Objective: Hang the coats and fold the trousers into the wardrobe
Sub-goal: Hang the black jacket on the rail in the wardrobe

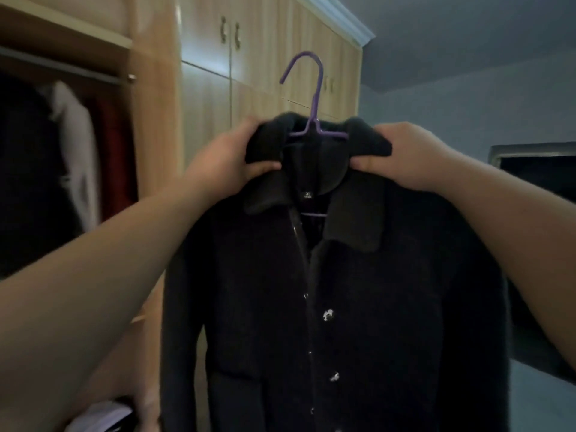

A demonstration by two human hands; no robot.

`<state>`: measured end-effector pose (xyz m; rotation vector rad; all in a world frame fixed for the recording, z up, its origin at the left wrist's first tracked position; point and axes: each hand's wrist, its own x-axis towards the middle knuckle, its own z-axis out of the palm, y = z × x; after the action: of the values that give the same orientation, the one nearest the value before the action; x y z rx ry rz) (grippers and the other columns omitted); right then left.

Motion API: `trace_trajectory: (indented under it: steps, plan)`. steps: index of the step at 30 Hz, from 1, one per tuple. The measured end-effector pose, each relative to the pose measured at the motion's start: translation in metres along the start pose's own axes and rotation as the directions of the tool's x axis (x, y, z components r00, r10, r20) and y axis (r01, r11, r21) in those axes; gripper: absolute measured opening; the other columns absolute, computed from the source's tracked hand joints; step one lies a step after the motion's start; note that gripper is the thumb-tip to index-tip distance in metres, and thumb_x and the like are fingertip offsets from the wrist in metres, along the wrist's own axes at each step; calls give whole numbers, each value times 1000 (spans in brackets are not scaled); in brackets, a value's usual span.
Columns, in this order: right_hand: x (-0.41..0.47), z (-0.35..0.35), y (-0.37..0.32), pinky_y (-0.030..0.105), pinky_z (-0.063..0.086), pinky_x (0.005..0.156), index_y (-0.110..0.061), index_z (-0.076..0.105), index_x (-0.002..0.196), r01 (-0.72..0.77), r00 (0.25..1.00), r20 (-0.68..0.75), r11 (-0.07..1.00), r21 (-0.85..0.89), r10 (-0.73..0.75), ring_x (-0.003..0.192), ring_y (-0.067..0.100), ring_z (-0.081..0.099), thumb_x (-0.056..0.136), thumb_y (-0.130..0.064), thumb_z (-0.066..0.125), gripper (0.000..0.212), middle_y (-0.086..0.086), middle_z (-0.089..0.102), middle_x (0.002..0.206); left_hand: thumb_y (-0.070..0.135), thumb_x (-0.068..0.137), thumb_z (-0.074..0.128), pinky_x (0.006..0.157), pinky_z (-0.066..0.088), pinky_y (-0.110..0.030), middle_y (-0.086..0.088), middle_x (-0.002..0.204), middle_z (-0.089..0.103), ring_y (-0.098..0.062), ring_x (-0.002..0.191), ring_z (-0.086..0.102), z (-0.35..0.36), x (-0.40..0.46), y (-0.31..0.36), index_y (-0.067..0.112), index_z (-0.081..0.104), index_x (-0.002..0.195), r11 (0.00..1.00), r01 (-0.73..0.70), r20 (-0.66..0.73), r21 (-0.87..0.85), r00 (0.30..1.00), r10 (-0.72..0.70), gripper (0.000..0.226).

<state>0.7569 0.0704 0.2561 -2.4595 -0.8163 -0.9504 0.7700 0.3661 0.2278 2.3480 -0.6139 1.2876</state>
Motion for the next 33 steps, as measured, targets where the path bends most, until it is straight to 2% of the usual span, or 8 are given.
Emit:
trace_trajectory:
  steps: [4, 9, 14, 19, 22, 24, 28, 33]
  plan:
    - [19, 36, -79, 30, 38, 73, -28, 64, 103, 81, 997, 3, 995, 64, -82, 80, 13, 56, 87, -50, 69, 27, -17, 58, 83, 48, 82, 75, 88, 50, -40, -8, 123, 65, -33, 112, 62, -74, -44, -45, 26, 44, 136, 983, 84, -69, 162, 995, -73, 66]
    - [47, 108, -172, 32, 44, 74, -29, 63, 101, 127, 992, 14, 984, 122, -129, 87, 19, 60, 89, -46, 68, 22, -11, 60, 84, 57, 81, 70, 90, 51, -42, -4, 131, 63, -35, 113, 62, -151, -101, -107, 34, 40, 139, 916, 208, -36, 344, 977, -209, 69]
    - [78, 186, -254, 39, 53, 81, -26, 66, 108, 112, 990, 61, 972, 206, -127, 93, 24, 65, 90, -49, 66, 29, -4, 65, 96, 60, 87, 61, 99, 45, -44, -2, 140, 54, -28, 123, 54, -222, -161, -171, 32, 33, 147, 779, 283, -20, 560, 944, -329, 73]
    - [111, 252, -317, 38, 53, 79, -28, 64, 113, 89, 987, 110, 971, 223, -116, 96, 25, 65, 91, -53, 61, 33, -3, 67, 103, 56, 94, 52, 112, 35, -45, 4, 155, 38, -23, 141, 37, -282, -216, -230, 36, 20, 155, 712, 378, -2, 592, 884, -468, 71]
    - [138, 288, -343, 41, 54, 86, -30, 63, 123, 84, 985, 125, 962, 261, -120, 104, 26, 65, 91, -55, 59, 41, 0, 69, 117, 56, 96, 45, 120, 24, -43, 7, 162, 26, -18, 151, 18, -308, -238, -264, 38, 15, 156, 645, 413, -72, 643, 871, -486, 69]
    - [160, 309, -357, 43, 54, 88, -30, 63, 123, 98, 982, 127, 955, 278, -138, 103, 26, 66, 92, -55, 57, 40, 0, 69, 115, 54, 97, 45, 122, 20, -44, 6, 164, 21, -18, 153, 11, -326, -245, -286, 37, 15, 156, 589, 455, -144, 668, 855, -498, 69]
    - [215, 339, -381, 42, 53, 87, -26, 62, 123, 153, 975, 113, 944, 293, -193, 103, 29, 65, 95, -51, 56, 38, 3, 68, 115, 47, 98, 48, 123, 17, -43, 2, 165, 17, -20, 153, 5, -352, -242, -327, 31, 14, 157, 484, 526, -254, 700, 816, -519, 71]
    - [290, 366, -397, 41, 52, 83, -25, 64, 118, 222, 969, 34, 916, 334, -246, 100, 31, 64, 95, -48, 57, 33, 6, 68, 110, 45, 99, 46, 123, 14, -44, 0, 166, 15, -22, 154, 3, -360, -207, -371, 29, 12, 159, 376, 520, -324, 767, 819, -474, 71]
